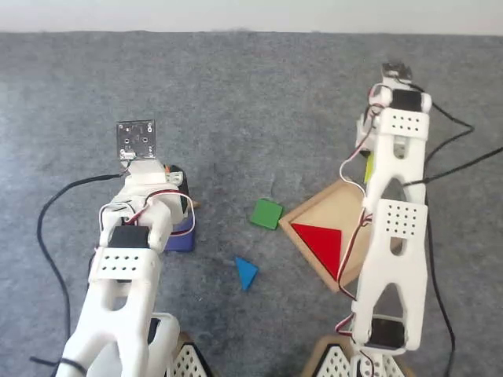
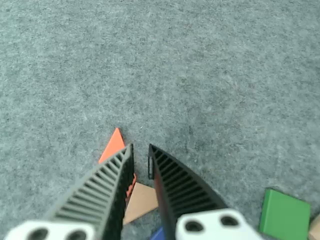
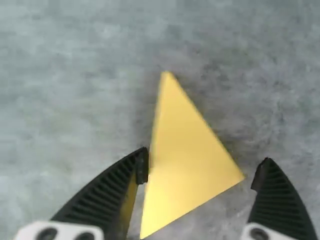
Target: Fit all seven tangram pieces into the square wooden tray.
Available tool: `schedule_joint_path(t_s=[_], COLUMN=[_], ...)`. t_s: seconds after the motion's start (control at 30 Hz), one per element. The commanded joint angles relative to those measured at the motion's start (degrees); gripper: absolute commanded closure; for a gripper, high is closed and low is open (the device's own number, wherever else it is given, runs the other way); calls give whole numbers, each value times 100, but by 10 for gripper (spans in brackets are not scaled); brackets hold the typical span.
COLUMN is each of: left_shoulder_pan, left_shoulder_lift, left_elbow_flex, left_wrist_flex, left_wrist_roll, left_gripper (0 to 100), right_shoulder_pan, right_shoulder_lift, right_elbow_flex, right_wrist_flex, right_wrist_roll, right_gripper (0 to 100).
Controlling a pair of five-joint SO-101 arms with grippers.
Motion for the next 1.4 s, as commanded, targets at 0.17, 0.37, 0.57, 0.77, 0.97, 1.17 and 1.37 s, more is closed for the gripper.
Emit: schedule_joint_path(t_s=[0.17,0.37,0.57,0.77,0.97,1.17,1.37], left_shoulder_pan=[53,53,53,53,53,35,26], left_shoulder_lift=[9,9,9,9,9,9,9], left_elbow_flex=[-31,-31,-31,-31,-31,-31,-31], left_wrist_flex=[-158,-158,-158,-158,-158,-158,-158], left_wrist_roll=[-62,-62,-62,-62,-62,-62,-62], left_gripper=[953,953,953,953,953,953,953], right_shoulder_pan=[92,497,884,1455,1473,910,945], right_shoulder_lift=[224,-31,-945,-1903,-2510,-2818,-2800], right_elbow_flex=[-404,149,1846,2998,3024,3033,3068], right_wrist_flex=[207,259,251,198,198,-171,-637], right_wrist_roll=[273,360,747,958,1143,2286,3587], right_gripper=[663,663,663,663,663,663,662])
